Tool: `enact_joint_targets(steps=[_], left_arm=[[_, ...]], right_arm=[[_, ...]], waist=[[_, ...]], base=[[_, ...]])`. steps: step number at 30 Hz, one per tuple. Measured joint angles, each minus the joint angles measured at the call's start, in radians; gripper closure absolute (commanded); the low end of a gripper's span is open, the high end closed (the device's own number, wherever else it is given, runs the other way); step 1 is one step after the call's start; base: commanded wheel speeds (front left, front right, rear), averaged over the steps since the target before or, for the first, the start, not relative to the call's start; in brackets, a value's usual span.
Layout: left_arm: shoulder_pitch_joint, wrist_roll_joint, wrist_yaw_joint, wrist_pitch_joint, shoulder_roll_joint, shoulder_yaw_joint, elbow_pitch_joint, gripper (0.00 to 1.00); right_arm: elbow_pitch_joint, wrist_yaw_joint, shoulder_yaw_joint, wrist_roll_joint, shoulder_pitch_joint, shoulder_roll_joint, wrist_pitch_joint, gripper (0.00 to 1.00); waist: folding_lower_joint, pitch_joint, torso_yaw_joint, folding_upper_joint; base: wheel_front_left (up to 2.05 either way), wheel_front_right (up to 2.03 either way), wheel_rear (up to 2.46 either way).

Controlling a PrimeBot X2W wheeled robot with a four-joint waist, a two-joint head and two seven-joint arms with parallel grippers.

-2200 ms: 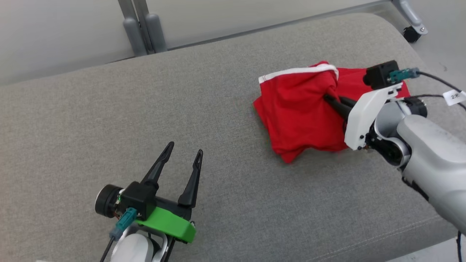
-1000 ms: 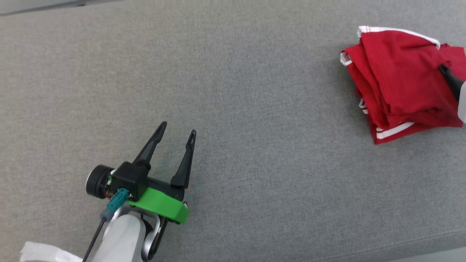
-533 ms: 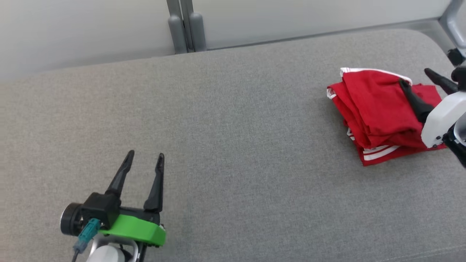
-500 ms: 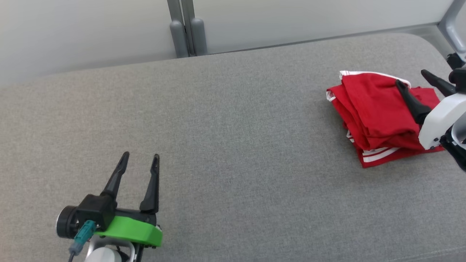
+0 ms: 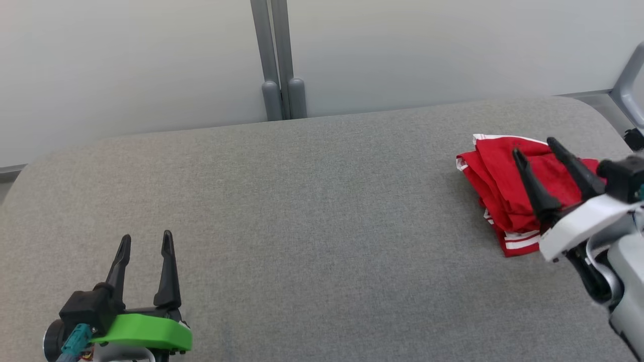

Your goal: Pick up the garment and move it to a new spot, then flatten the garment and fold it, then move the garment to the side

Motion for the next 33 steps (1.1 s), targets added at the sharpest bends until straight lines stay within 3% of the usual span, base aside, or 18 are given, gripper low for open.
enact_joint_targets(steps=[7, 14, 33], left_arm=[[0.003, 0.007, -0.023, 0.000, -0.023, 0.014, 0.055, 0.00], [0.022, 0.041, -0.033, 0.000, -0.043, 0.027, 0.061, 0.00], [0.028, 0.094, -0.035, 0.000, -0.060, 0.040, 0.061, 0.00]], right_arm=[[-0.149, 0.000, -0.267, -0.177, 0.244, 0.163, 0.000, 0.00], [-0.176, 0.000, -0.345, -0.244, 0.368, 0.274, 0.000, 0.00], [-0.135, 0.000, -0.310, -0.272, 0.360, 0.305, 0.000, 0.00]], waist=[[0.0000, -0.009, 0.013, 0.0000], [0.0000, -0.008, 0.025, 0.0000], [0.0000, -0.011, 0.028, 0.0000]], base=[[0.00, 0.00, 0.00], [0.00, 0.00, 0.00], [0.00, 0.00, 0.00]])
